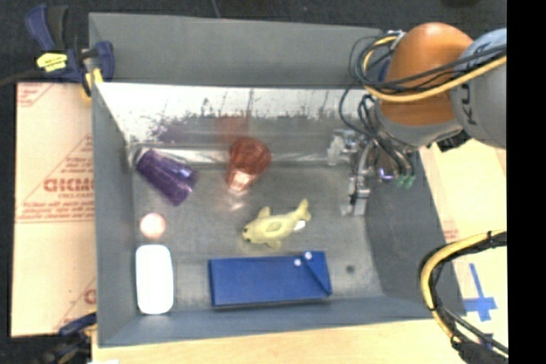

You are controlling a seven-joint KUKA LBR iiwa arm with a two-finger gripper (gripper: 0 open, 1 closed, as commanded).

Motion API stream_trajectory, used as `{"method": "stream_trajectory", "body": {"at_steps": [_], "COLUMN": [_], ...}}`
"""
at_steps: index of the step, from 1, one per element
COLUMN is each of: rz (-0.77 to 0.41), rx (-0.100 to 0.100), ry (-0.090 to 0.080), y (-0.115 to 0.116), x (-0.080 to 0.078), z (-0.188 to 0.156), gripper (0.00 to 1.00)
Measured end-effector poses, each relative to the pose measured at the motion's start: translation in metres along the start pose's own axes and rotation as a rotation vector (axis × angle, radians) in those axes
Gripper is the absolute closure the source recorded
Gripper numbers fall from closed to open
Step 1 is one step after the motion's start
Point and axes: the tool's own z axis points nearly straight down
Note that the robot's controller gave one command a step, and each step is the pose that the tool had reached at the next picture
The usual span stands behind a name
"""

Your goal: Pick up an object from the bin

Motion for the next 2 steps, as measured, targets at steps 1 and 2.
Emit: {"method": "stream_trajectory", "body": {"at_steps": [1, 2], "rz": [-0.002, -0.414], "rx": [0.001, 0.002], "ry": [-0.008, -0.009], "y": [0.000, 0.047], "x": [-0.002, 0.013], "z": [-0.005, 0.071], "gripper": [0.00, 0.00]}}
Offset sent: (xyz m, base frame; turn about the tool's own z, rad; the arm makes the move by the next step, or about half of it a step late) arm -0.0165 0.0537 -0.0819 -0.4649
